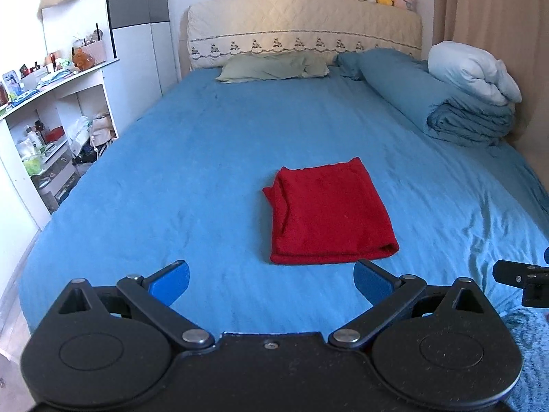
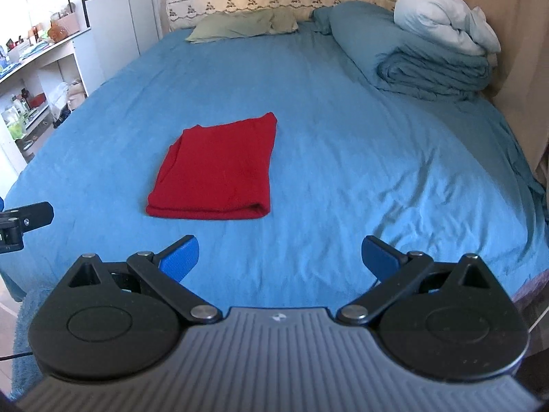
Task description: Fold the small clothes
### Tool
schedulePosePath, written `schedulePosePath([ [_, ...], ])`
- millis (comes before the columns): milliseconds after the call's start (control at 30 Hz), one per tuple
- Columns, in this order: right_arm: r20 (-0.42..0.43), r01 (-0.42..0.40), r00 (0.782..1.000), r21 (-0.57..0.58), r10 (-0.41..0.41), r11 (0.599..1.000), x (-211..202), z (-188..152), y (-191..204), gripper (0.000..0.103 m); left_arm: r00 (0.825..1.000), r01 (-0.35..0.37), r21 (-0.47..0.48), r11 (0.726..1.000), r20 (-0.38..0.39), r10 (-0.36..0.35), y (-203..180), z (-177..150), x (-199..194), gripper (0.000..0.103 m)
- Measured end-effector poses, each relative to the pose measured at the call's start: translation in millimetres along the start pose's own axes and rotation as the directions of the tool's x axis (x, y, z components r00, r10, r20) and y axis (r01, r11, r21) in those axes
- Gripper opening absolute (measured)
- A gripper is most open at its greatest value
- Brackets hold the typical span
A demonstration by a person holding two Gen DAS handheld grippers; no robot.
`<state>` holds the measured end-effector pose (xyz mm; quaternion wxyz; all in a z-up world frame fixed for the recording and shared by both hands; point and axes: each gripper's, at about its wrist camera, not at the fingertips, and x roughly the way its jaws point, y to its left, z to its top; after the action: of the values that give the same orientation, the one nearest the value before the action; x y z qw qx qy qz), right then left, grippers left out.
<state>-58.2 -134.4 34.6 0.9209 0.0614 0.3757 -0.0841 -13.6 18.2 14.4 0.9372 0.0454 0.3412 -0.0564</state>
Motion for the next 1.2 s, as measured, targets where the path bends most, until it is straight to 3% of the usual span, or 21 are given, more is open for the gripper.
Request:
schedulePosePath([
  [1200,-0.014,0.005,1.0,0.023,-0.005,1.0,8.2,4.0,-7.9,0.103,1.0,0.003,0.034,0.999,0.031,-0.004,-4.6,2.1,-5.2,0.103],
])
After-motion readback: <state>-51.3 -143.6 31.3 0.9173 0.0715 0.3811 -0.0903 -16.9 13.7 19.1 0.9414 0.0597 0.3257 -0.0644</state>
